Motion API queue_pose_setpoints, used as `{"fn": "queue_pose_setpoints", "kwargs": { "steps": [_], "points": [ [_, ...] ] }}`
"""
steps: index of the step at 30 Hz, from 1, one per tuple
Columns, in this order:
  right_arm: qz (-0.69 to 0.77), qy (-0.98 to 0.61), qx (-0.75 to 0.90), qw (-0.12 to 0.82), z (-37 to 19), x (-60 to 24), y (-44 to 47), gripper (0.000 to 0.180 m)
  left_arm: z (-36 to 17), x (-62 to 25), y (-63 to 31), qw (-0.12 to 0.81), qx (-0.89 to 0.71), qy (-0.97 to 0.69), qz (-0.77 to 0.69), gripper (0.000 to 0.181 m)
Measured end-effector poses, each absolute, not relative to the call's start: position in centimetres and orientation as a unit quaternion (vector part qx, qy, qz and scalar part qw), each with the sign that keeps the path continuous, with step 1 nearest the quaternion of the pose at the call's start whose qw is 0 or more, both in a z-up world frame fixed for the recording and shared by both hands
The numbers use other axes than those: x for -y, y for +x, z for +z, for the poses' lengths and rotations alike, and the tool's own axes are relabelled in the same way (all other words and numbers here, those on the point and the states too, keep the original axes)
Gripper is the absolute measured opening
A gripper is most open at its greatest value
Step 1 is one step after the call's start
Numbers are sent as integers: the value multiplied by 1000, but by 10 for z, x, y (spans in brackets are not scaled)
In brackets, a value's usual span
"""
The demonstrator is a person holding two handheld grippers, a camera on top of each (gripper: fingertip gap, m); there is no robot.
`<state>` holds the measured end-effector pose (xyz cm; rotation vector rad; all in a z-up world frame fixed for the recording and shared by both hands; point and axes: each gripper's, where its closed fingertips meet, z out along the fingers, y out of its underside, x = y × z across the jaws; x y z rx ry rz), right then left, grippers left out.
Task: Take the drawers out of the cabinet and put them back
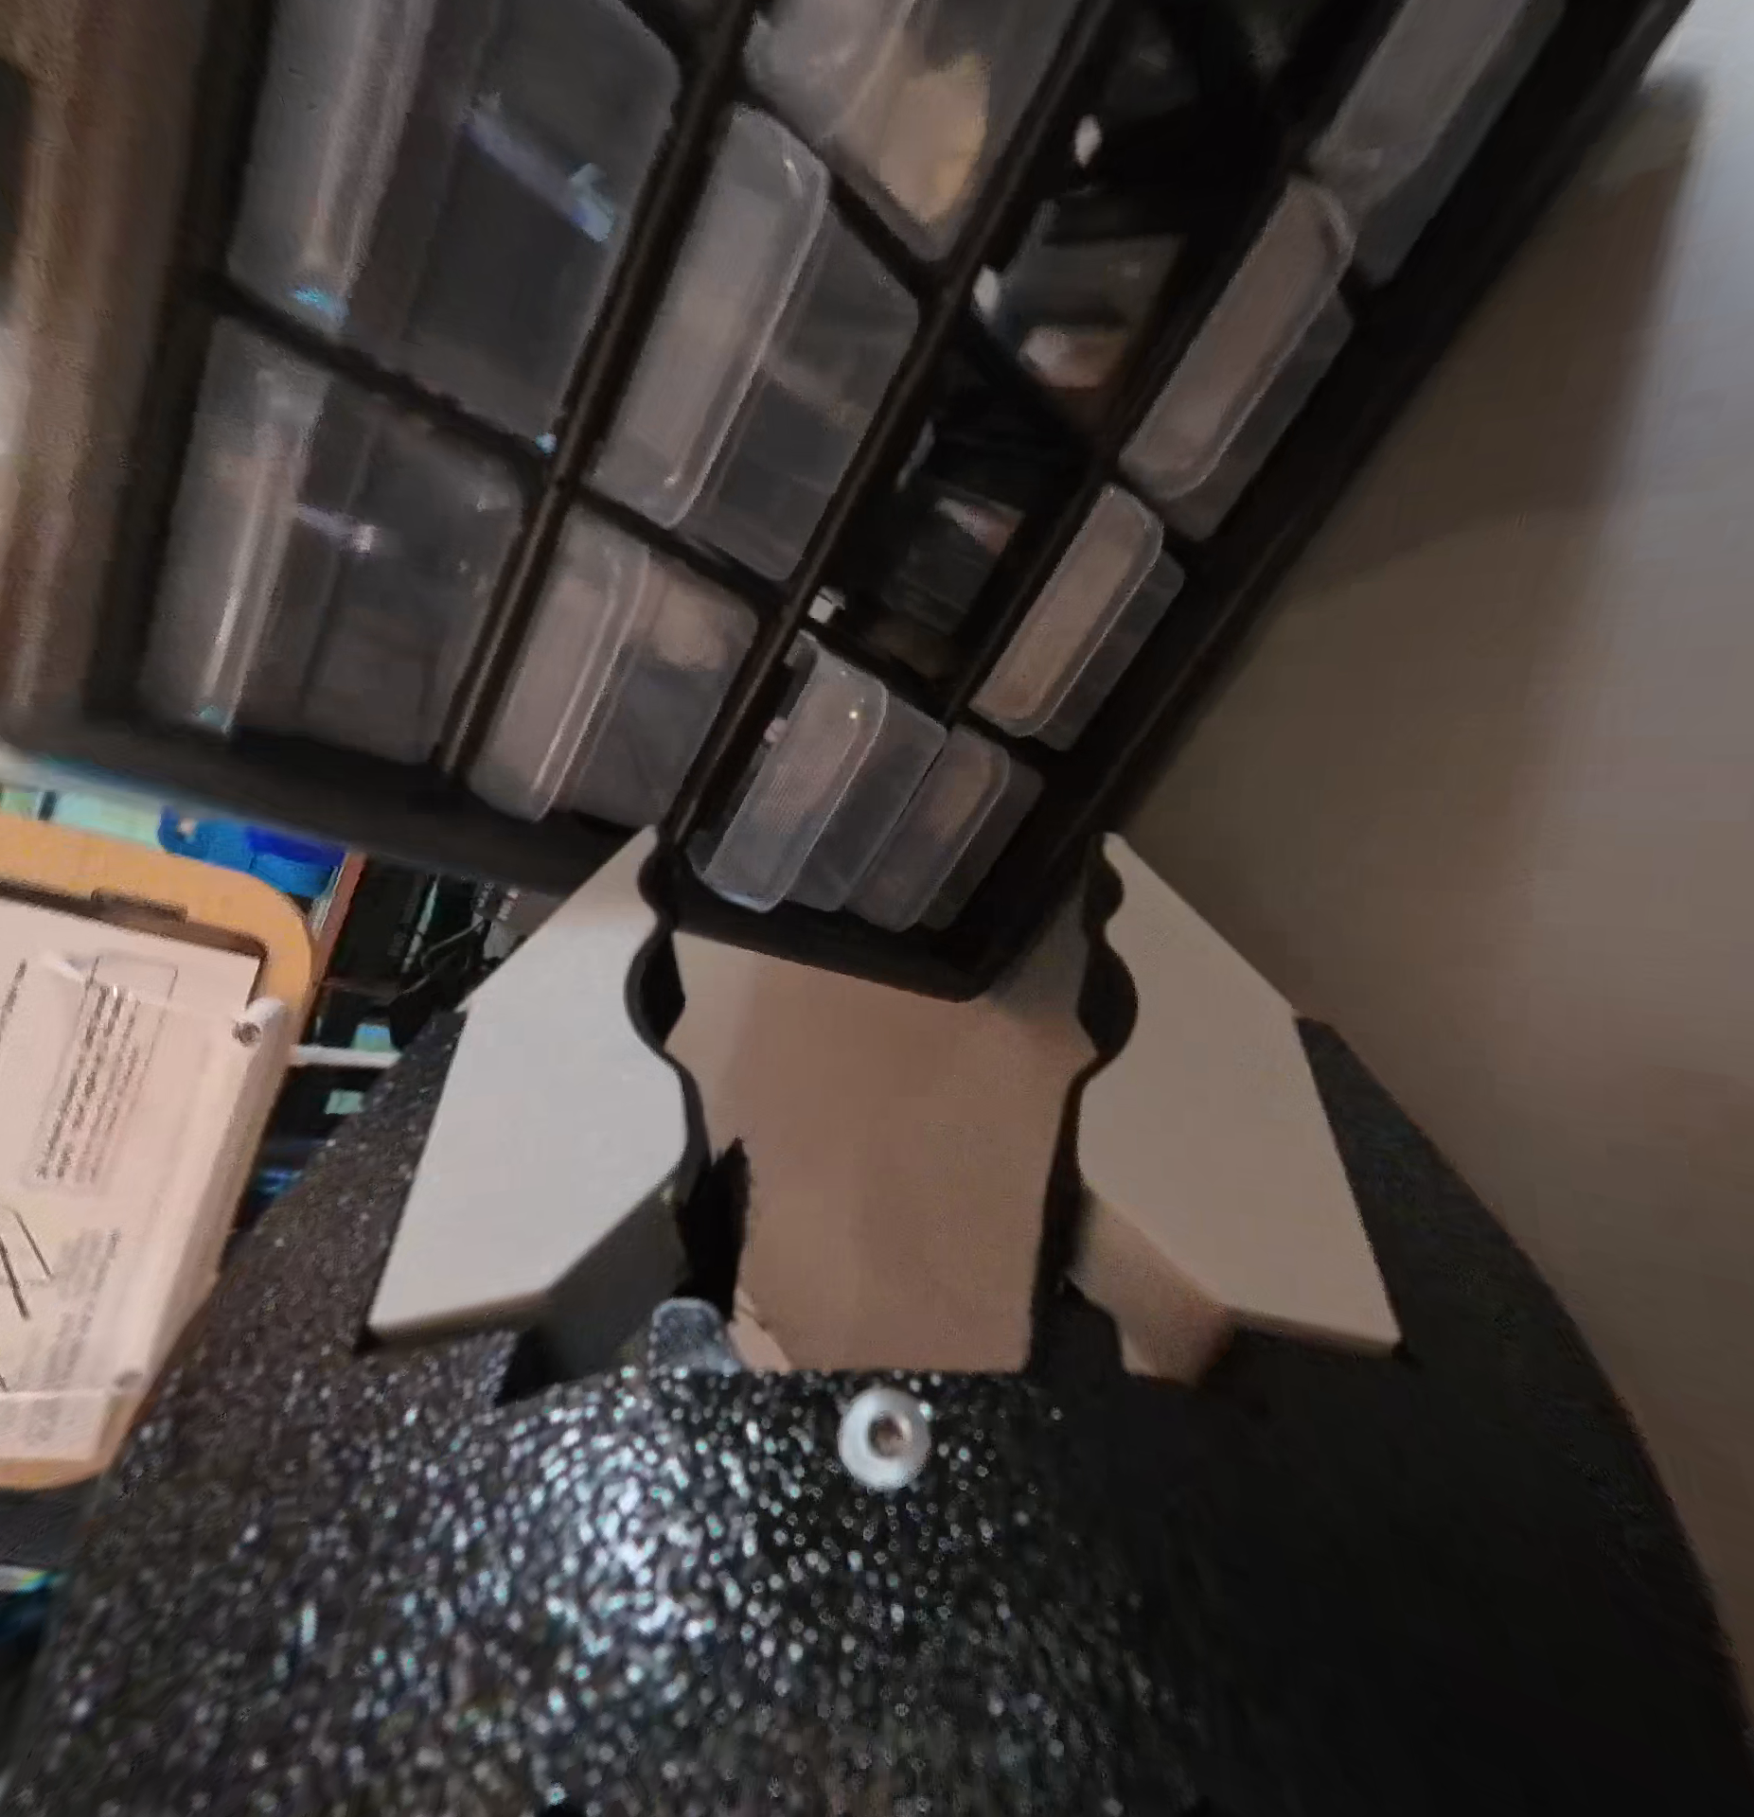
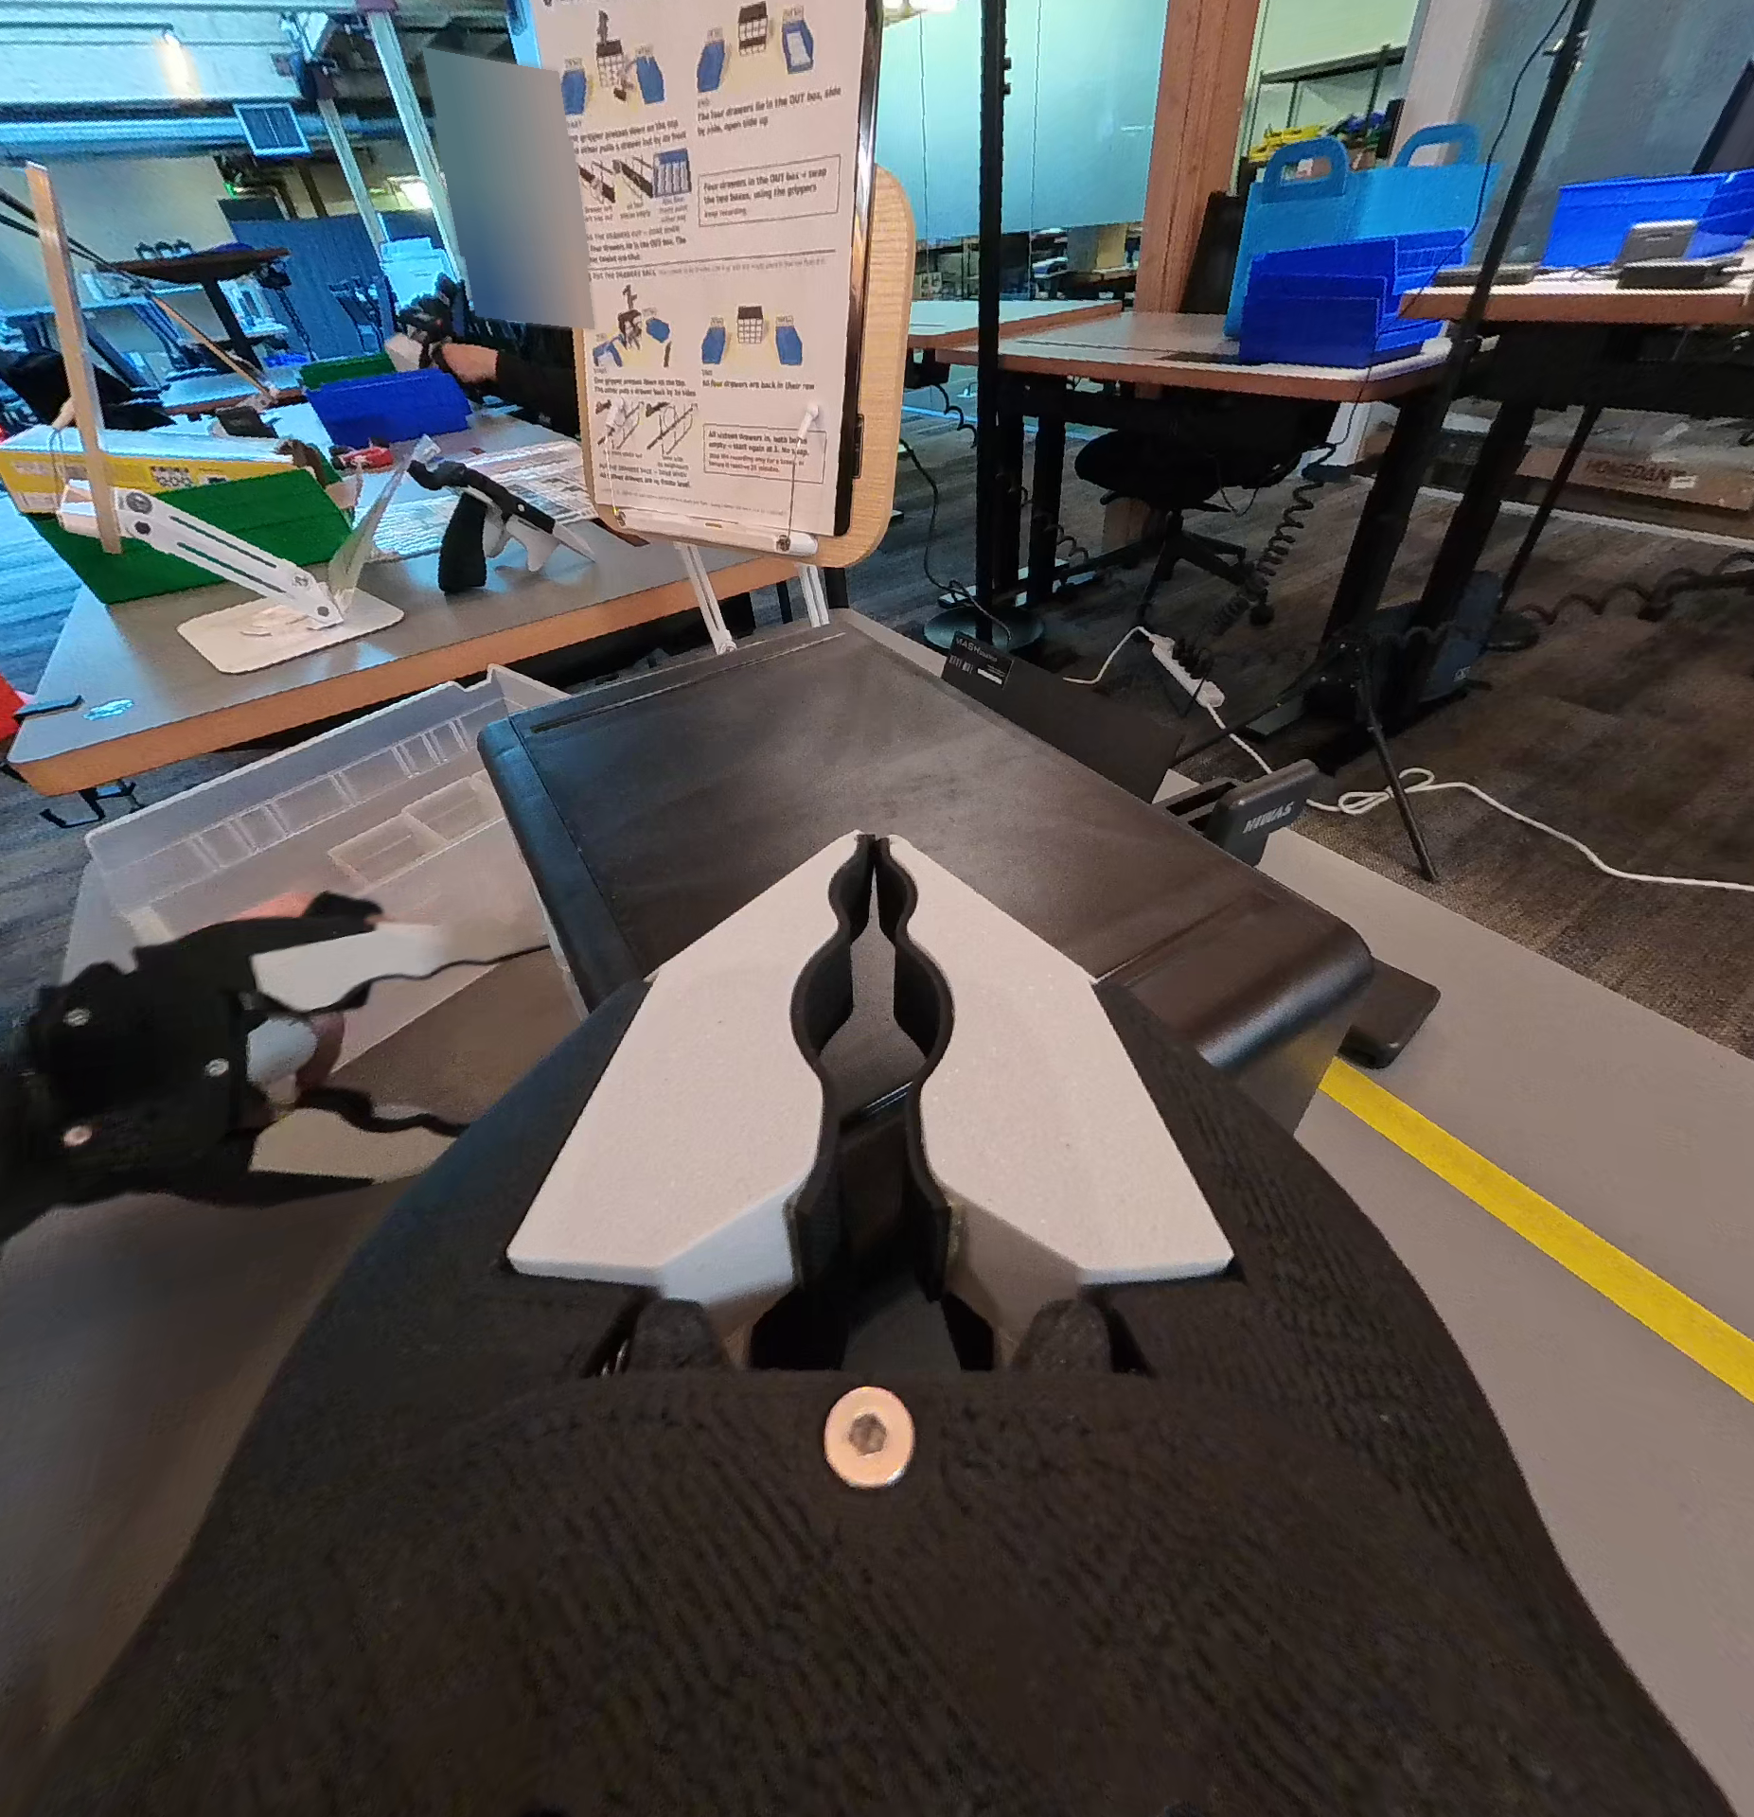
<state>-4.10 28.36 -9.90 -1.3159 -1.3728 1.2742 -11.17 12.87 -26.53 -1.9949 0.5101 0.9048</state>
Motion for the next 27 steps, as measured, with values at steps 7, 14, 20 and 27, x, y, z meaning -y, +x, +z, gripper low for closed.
{"fn": "queue_pose_setpoints", "kwargs": {
  "steps": [7, 14, 20, 27],
  "points": [
    [506, -524, 545, 415, -99, -284, -41, 0, -284, -127, -83, 478, -154, -827, 251, 66],
    [510, -523, 543, 414, -99, -284, -41, 0, -272, -147, -95, 495, -123, -832, 218, 73],
    [517, -522, 539, 411, -98, -285, -40, 0, -227, -94, -81, 498, -136, -826, 227, 74],
    [517, -522, 540, 411, -98, -285, -40, 0, -227, 48, -202, 297, -93, -913, 264, 57]
  ]
}}
